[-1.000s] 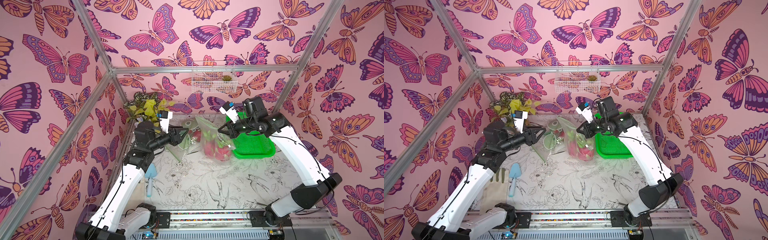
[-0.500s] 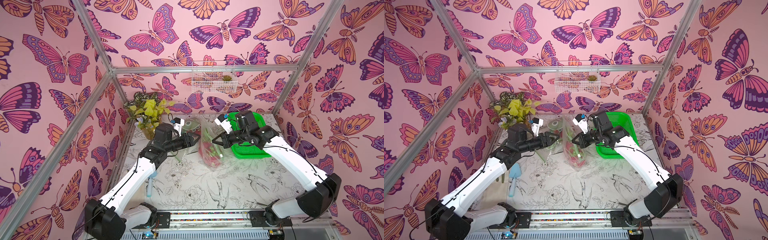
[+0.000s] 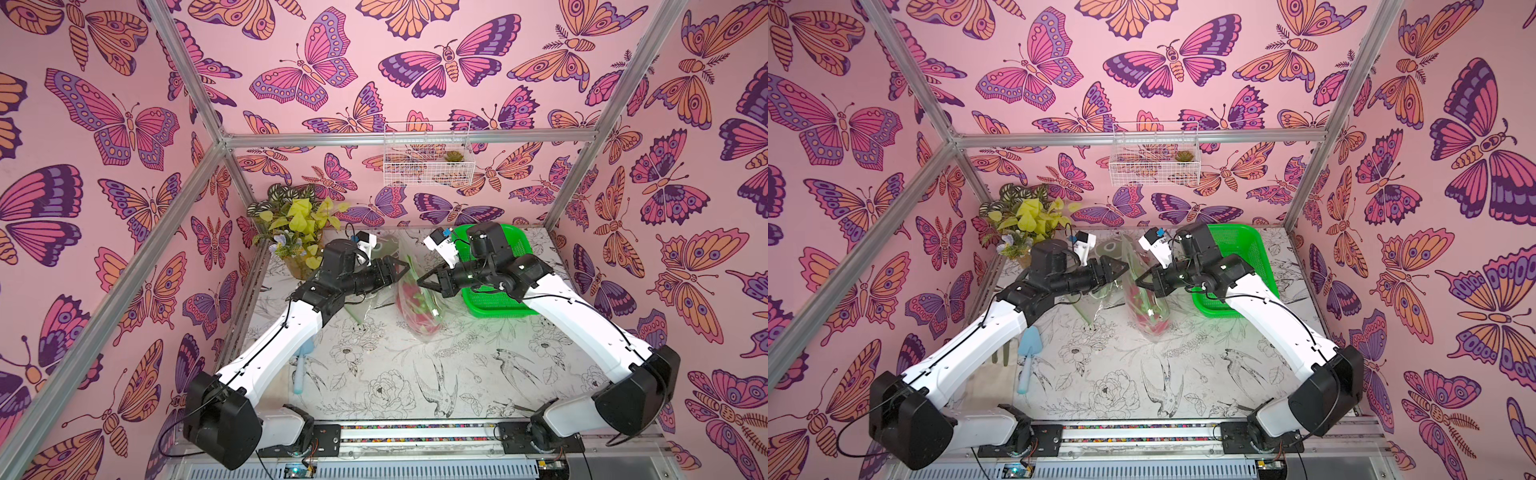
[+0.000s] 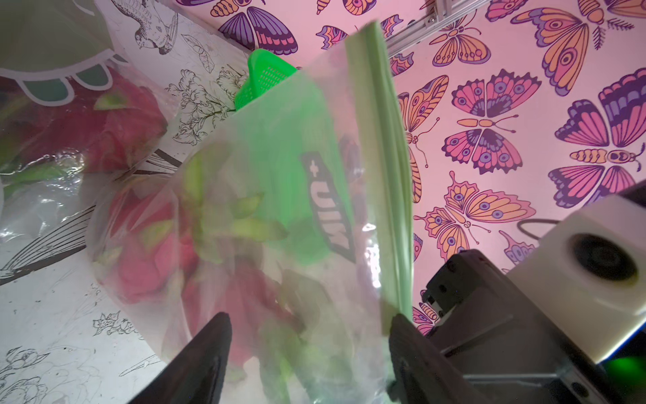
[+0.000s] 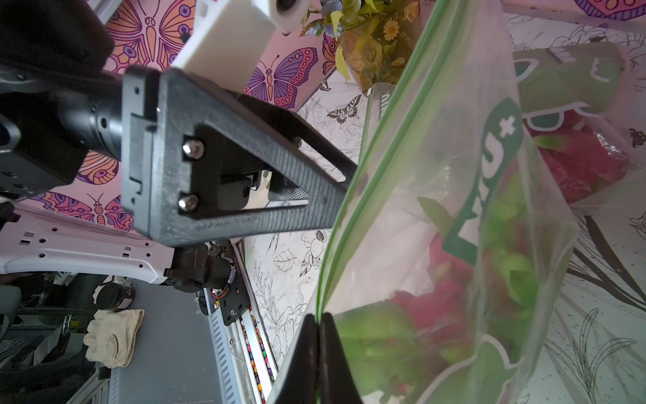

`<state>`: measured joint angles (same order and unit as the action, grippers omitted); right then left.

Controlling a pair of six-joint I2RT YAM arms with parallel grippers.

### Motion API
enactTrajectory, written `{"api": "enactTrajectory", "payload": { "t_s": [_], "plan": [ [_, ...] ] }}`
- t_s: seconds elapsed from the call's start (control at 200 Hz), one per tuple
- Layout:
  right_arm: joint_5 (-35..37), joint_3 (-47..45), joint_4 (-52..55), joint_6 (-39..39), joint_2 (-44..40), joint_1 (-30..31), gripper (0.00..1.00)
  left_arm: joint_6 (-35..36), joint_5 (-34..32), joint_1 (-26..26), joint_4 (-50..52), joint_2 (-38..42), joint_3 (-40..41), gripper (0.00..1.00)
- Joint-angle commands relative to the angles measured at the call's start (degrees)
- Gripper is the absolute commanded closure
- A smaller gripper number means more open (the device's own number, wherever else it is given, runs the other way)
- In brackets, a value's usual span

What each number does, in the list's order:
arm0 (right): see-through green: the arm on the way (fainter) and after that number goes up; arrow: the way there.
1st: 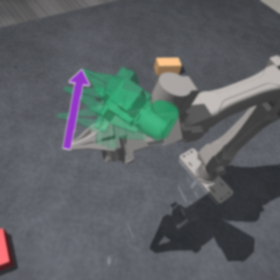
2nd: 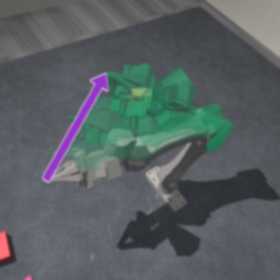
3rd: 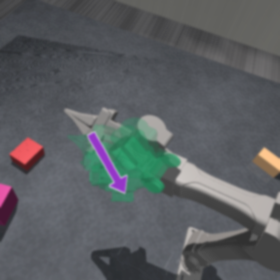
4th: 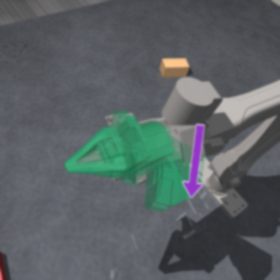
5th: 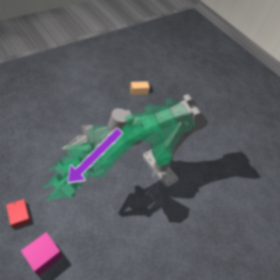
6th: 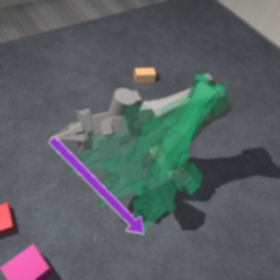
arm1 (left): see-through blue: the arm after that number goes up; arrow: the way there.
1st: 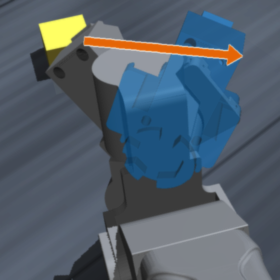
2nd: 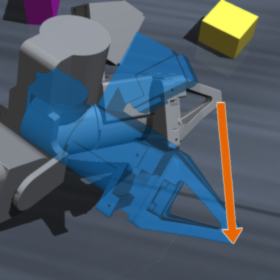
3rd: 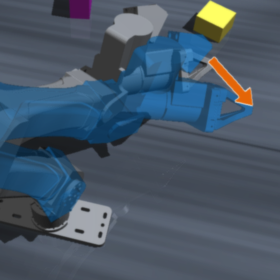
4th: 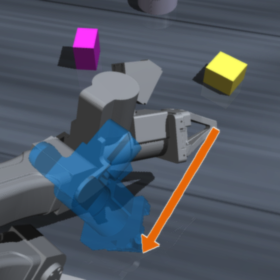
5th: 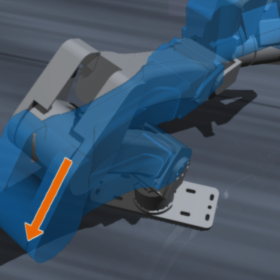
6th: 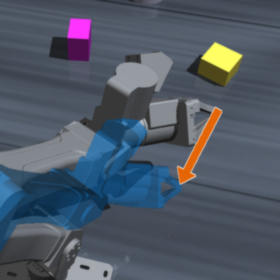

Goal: Open the zip-top bag and take out the dragon fruit
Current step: Adjust the zipper food storage bag at the center of the board.

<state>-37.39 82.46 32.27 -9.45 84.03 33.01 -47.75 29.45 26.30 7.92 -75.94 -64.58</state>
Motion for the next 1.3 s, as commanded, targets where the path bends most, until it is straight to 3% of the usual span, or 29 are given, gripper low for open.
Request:
{"api": "enactTrajectory", "payload": {
  "t_s": [0.0,0.18,0.376,0.676,1.297],
  "plan": [
    [-1.5,-0.5,-1.3,-0.3,0.3,0.6,1.0,0.0,-0.2,0.3,-0.8,-0.6,-1.9,0.21],
    [-1.9,-0.8,-1.5,-0.1,0.3,0.7,1.0,-0.1,-0.6,0.4,-0.4,-1.4,-2.6,0.16],
    [-1.8,-0.7,-1.2,0.1,0.2,0.7,1.0,-0.2,-1.9,0.4,0.1,-1.7,-2.1,0.25],
    [-0.6,-1.0,-1.1,0.2,0.0,0.7,1.0,-0.1,-4.3,0.4,1.7,0.3,-0.8,0.28],
    [-0.1,-1.9,-1.6,0.1,-1.1,0.7,1.0,-0.8,-6.6,0.3,2.7,2.5,1.2,0.21]
  ]
}}
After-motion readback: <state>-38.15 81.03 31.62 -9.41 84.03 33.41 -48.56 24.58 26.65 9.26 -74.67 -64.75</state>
